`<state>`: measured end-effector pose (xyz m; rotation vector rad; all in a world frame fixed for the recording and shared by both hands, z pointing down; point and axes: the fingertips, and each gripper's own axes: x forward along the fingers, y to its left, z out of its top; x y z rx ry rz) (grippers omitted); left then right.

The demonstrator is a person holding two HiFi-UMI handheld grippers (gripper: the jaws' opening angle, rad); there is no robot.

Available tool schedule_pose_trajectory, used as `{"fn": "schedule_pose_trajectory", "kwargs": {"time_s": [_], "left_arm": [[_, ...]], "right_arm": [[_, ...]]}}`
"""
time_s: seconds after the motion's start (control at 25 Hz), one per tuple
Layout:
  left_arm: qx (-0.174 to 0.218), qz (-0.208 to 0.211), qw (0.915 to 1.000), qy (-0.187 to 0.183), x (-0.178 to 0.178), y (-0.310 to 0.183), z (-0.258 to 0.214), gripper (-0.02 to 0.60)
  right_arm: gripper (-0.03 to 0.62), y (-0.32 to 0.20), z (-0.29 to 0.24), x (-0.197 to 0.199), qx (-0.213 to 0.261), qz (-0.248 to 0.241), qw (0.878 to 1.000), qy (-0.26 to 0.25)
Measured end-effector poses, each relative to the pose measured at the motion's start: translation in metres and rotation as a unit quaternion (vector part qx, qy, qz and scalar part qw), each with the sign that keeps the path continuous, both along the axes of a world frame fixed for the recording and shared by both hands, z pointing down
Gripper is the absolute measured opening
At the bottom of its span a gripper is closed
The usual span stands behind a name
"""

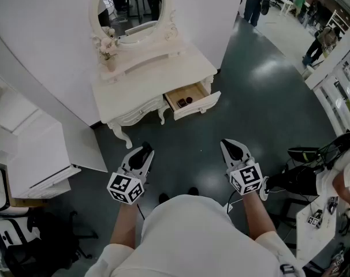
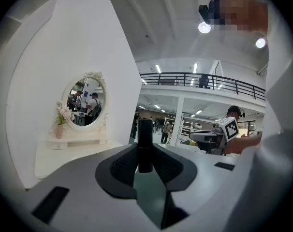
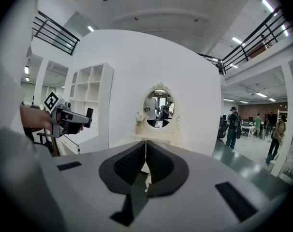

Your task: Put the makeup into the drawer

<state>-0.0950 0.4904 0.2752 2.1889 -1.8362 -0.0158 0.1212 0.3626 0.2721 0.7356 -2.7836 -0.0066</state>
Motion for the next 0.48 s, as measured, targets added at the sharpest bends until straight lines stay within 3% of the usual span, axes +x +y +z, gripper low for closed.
{"fn": "schedule_pose_trajectory", "kwargs": {"time_s": [0.48], "left_arm": [[0.000, -0.002, 1.0000, 0.000, 0.0056, -0.0026, -0.0015, 0.101]], "right_arm": [[0.029, -0.0045, 0.0025, 0.0045, -0.008, 0.001, 1.000, -0.005]]}}
